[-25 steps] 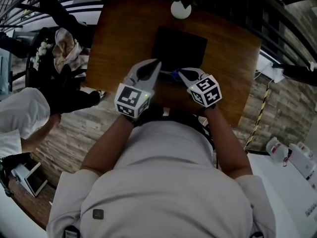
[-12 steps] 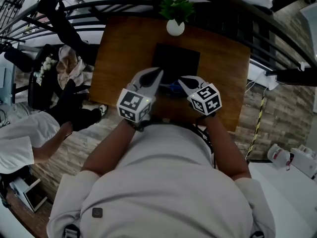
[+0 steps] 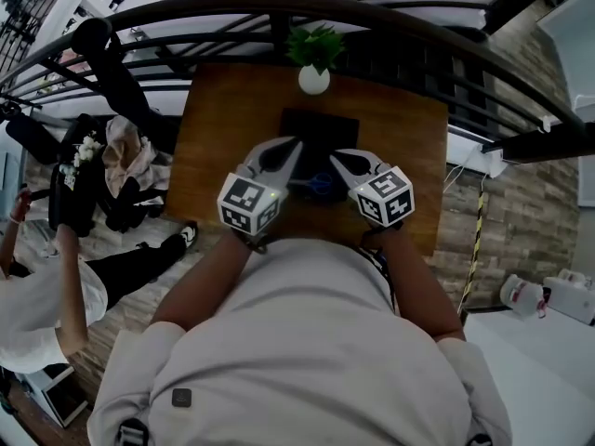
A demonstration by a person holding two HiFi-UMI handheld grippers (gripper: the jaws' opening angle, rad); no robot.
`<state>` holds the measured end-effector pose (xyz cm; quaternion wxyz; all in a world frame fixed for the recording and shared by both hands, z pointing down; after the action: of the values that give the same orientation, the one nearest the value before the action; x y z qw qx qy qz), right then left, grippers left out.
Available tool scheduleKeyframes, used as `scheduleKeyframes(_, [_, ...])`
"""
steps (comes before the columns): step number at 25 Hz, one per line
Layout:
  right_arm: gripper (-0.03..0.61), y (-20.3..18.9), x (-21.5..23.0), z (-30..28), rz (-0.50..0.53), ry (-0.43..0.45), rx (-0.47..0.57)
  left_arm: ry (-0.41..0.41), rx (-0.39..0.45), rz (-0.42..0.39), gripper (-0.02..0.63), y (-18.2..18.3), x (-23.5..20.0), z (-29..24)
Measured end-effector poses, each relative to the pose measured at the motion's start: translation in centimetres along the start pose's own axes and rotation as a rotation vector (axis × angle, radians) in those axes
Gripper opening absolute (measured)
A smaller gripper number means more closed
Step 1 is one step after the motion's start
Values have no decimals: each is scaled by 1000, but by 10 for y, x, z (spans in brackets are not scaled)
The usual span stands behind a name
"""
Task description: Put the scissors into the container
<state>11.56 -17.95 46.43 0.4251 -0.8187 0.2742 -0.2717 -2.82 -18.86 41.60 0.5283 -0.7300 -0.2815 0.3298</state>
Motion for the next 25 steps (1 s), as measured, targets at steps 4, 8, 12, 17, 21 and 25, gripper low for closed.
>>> scheduleKeyframes(4, [6, 10, -3, 6, 3, -22, 23, -18, 15, -9, 0, 7, -2, -1])
scheduleKeyframes(8, [6, 16, -7, 9, -1, -37, 34, -33, 26, -14, 0, 15, -4, 1])
scheduleKeyframes(12, [6, 20, -11, 9, -2, -49, 40, -45, 32, -18, 0, 18, -7, 4])
scheduleKeyframes(17, [6, 24, -18, 6, -2, -66, 51, -59, 35, -22, 0, 19, -10, 11])
scheduleKeyframes(21, [6, 28, -30, 3, -6, -72, 62, -69, 35, -27, 0, 19, -11, 24])
scheduleKeyframes(25, [6, 30, -44, -2, -8, -80, 69, -81, 31, -32, 0, 18, -13, 38])
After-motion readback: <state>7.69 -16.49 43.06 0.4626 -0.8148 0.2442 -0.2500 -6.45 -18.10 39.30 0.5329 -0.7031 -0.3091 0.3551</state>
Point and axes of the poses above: the fingertips, and each gripper's own axes: z backward along the fingers, x to its right, y out of its top, the point moved 6 cm from there along z, backward along the fingers, and after that the axes turned 4 degrees about -y, right-handed, at the moved point
